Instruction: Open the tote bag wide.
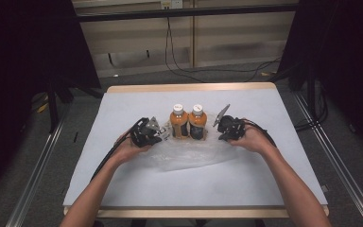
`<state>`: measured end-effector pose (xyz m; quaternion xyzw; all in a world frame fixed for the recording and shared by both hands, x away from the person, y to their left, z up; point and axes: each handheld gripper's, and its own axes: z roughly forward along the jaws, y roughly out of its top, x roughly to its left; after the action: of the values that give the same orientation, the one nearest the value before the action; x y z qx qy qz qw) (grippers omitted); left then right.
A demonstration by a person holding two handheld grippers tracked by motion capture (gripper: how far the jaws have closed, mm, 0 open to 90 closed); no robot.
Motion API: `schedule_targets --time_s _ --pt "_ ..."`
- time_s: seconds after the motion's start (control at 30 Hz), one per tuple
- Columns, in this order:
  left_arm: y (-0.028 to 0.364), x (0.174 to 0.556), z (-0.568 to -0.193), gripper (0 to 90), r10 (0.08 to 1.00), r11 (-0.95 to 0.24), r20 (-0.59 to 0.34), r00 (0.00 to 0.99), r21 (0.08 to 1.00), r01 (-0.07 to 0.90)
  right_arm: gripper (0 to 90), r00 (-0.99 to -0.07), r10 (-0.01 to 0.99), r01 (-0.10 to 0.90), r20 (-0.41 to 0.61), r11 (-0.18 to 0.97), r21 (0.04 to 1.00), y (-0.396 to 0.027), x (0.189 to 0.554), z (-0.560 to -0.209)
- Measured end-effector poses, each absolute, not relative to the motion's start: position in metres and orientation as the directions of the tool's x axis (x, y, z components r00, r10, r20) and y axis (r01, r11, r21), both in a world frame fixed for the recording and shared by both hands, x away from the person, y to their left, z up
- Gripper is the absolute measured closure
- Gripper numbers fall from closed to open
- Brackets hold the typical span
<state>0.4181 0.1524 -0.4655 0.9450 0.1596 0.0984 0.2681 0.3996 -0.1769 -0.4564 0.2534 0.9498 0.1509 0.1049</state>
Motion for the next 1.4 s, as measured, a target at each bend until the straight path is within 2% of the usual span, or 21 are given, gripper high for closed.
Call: schedule_targets --time_s 0.1,0.2,0.23,0.3,0.33,0.37,0.47,0.6,0.77,1.03,1.13,1.4 --pt "0.153 0.418 -0.466 90.0 0.344 -0.814 0.118 0.932 0.532 0.233 90.0 -0.856 0.492 0.436 -0.162 0.853 0.286 -0.188 0.398 -0.455" --pt "0.152 0.422 -0.463 90.0 0.315 -0.856 0.166 0.935 0.476 0.204 90.0 -0.851 0.486 0.440 -0.198 0.867 0.233 -0.202 0.400 -0.455" --pt "0.151 0.423 -0.462 90.0 0.298 -0.878 0.206 0.932 0.442 0.183 90.0 -0.848 0.493 0.451 -0.192 0.863 0.227 -0.206 0.400 -0.454" --pt "0.149 0.427 -0.461 90.0 0.293 -0.885 0.208 0.933 0.429 0.183 90.0 -0.839 0.497 0.456 -0.223 0.864 0.214 -0.214 0.403 -0.455" --pt "0.148 0.429 -0.461 90.0 0.288 -0.893 0.226 0.931 0.413 0.176 90.0 -0.832 0.515 0.472 -0.206 0.853 0.224 -0.217 0.403 -0.455" --pt "0.148 0.432 -0.461 90.0 0.297 -0.891 0.219 0.930 0.413 0.187 90.0 -0.826 0.527 0.484 -0.198 0.844 0.230 -0.218 0.404 -0.455" --pt "0.153 0.442 -0.461 90.0 0.309 -0.880 0.187 0.933 0.429 0.205 90.0 -0.815 0.519 0.471 -0.259 0.852 0.227 -0.217 0.406 -0.457" --pt "0.160 0.446 -0.460 90.0 0.312 -0.885 0.182 0.933 0.413 0.216 90.0 -0.812 0.536 0.477 -0.231 0.837 0.268 -0.223 0.405 -0.457" --pt "0.172 0.444 -0.459 90.0 0.323 -0.883 0.160 0.933 0.407 0.236 90.0 -0.829 0.533 0.485 -0.171 0.836 0.258 -0.226 0.400 -0.455" --pt "0.175 0.431 -0.457 90.0 0.269 -0.909 0.153 0.951 0.368 0.198 90.0 -0.838 0.532 0.490 -0.123 0.832 0.262 -0.231 0.393 -0.454" --pt "0.178 0.427 -0.457 90.0 0.258 -0.910 0.149 0.955 0.371 0.188 90.0 -0.832 0.536 0.487 -0.146 0.830 0.273 -0.231 0.394 -0.454" --pt "0.181 0.423 -0.457 90.0 0.268 -0.906 0.134 0.954 0.373 0.202 90.0 -0.824 0.552 0.505 -0.127 0.818 0.275 -0.234 0.394 -0.455"
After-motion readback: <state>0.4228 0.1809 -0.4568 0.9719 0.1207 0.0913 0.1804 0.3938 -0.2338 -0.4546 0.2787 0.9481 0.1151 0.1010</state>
